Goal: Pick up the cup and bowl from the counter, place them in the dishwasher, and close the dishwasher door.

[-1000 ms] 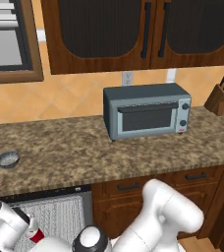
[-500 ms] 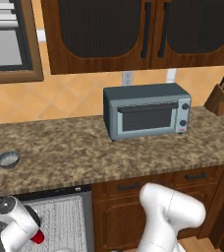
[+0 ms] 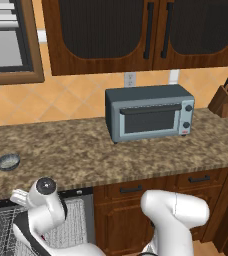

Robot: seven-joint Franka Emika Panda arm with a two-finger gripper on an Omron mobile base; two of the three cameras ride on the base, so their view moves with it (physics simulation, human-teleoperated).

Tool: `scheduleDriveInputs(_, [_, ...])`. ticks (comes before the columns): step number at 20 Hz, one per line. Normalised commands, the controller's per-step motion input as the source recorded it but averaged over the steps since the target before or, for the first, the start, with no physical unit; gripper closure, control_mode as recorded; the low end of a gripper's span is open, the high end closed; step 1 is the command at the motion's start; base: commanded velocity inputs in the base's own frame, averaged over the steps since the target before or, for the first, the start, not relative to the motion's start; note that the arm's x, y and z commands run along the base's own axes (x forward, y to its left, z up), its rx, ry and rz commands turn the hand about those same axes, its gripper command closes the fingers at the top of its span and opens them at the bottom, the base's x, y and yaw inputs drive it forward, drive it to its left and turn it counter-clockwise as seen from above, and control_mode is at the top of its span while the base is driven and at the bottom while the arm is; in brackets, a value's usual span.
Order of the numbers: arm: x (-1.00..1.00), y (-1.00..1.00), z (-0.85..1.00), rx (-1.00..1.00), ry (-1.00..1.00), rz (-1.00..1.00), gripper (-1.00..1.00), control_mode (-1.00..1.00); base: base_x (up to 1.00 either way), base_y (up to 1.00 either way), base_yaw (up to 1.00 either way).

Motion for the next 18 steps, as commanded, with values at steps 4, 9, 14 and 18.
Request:
scheduleDriveInputs(4, [0.09, -0.26, 1.0, 0.14, 0.19, 0.0, -1.0, -1.0, 0.0, 0.0, 0.0])
scheduleDriveInputs(9, [0.27, -0.28, 0.77, 0.05, 0.31, 0.0, -1.0, -1.0, 0.0, 0.0, 0.0])
scheduleDriveInputs(14, [0.51, -0.14, 0.52, 0.0, 0.46, 0.0, -1.0, -1.0, 0.0, 0.0, 0.0])
scheduleDriveInputs(18, [0.59, -0.01, 0.21, 0.0, 0.4, 0.0, -1.0, -1.0, 0.0, 0.0, 0.0])
